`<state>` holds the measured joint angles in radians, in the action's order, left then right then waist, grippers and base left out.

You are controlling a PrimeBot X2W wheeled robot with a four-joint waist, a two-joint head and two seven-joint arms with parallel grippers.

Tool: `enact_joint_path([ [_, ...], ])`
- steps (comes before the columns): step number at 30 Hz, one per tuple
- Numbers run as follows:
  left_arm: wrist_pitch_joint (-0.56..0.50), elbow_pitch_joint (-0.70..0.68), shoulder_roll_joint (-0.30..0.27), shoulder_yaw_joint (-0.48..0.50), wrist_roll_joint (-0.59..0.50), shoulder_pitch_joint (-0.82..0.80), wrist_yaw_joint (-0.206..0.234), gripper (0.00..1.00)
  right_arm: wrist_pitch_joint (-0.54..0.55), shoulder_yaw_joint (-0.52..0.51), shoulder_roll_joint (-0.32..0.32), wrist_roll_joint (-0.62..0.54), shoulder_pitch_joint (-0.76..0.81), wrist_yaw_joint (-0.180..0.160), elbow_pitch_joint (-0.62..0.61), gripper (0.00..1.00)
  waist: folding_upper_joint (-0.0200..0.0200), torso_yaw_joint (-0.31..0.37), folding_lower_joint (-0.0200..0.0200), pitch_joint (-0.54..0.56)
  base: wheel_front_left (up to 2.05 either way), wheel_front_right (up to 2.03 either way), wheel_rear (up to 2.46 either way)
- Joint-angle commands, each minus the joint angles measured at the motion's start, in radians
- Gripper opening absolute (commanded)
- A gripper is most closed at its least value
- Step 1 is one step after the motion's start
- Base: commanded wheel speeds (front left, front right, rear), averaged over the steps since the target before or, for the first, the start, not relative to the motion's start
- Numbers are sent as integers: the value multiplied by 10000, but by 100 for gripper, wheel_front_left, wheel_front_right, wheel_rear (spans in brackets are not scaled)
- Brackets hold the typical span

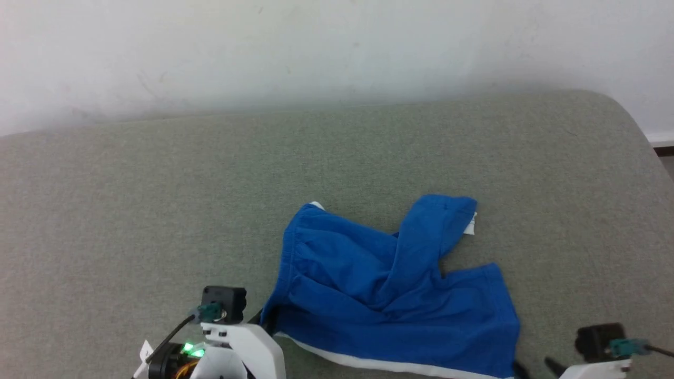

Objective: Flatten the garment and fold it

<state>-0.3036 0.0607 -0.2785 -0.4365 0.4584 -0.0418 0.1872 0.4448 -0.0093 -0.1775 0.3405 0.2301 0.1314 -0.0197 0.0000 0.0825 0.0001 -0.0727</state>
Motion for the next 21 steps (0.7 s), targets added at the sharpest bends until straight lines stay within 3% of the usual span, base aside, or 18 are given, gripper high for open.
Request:
enact_joint_path([
  [1,26,-235,-75,70,98,205,113,0,375,224,-83,156,58,-7,163,100,0,-99,-1,8,0,0,0],
  [9,31,-840,-71,120,219,613,346,0,945,1344,-264,1000,-849,-7,1948,100,0,-168,-1,-71,0,0,0],
  [10,33,-846,-73,116,228,630,350,0,1002,1497,-259,1066,-954,-7,2221,95,0,-173,-1,-74,0,0,0],
  [11,35,-846,-69,114,244,641,353,0,1083,1645,-261,1123,-1041,-7,2466,47,0,-182,-1,-78,0,0,0],
  [13,36,-829,-64,115,289,665,350,0,1407,1900,-224,1295,-1142,-7,2880,0,0,-192,-1,-66,0,0,0],
  [17,30,-812,-80,117,365,742,348,0,1407,2184,-317,1458,-1285,-7,2787,0,0,-182,-1,14,0,0,0],
  [21,110,-1121,-195,205,348,758,385,0,877,1959,-561,1259,-1345,-7,1756,0,0,-116,-1,156,0,0,0],
])
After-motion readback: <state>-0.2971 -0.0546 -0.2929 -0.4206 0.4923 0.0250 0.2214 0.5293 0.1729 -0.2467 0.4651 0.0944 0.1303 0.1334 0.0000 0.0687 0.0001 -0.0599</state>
